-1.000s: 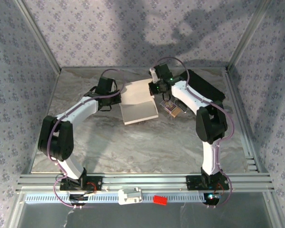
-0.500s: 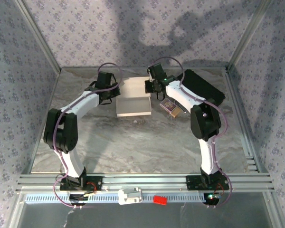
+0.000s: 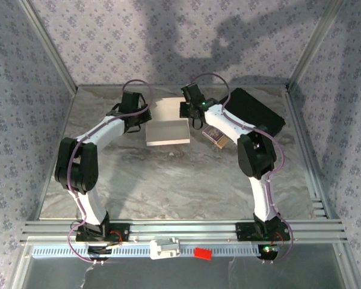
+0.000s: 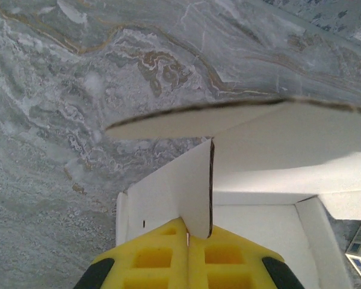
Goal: Fold the paper box
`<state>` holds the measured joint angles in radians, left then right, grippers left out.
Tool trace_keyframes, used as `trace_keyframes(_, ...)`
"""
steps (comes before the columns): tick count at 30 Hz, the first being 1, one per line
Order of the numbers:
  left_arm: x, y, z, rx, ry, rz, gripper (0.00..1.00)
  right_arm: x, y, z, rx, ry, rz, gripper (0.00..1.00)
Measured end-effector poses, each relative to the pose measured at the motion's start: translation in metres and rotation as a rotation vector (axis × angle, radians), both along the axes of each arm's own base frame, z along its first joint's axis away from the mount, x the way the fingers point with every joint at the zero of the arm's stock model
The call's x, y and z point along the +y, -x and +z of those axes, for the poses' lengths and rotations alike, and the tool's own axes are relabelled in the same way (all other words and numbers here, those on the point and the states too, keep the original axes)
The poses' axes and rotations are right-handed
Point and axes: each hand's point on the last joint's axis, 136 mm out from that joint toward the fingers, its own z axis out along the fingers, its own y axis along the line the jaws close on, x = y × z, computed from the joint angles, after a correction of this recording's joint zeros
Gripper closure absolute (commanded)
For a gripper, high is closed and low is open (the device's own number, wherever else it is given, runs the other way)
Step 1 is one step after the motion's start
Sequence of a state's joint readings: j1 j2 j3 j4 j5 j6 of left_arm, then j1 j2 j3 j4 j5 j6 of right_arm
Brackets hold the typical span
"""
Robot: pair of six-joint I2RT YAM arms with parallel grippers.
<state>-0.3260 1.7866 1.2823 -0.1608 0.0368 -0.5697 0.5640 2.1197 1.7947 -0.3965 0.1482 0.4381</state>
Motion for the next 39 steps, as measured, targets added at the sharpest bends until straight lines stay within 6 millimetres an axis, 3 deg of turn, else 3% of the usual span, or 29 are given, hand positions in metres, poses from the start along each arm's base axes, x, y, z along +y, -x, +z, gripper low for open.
trace_keyframes(13, -0.002, 0.005, 0.000, -0.029, 0.040, 0.001, 1.00, 0.002, 0.003, -0.001, 0.006, -0.041, -0.100, 1.00)
trace_keyframes(21, 0.000, 0.022, -0.005, -0.035, 0.057, -0.002, 1.00, 0.001, 0.026, -0.005, -0.040, -0.072, -0.107, 1.00)
trace_keyframes(29, -0.002, 0.031, -0.010, -0.039, 0.059, -0.013, 1.00, 0.001, 0.029, -0.006, -0.065, -0.088, -0.106, 1.00)
trace_keyframes(39, -0.004, 0.027, 0.004, -0.034, 0.075, -0.004, 1.00, 0.000, 0.030, 0.000, -0.024, -0.065, -0.125, 1.00)
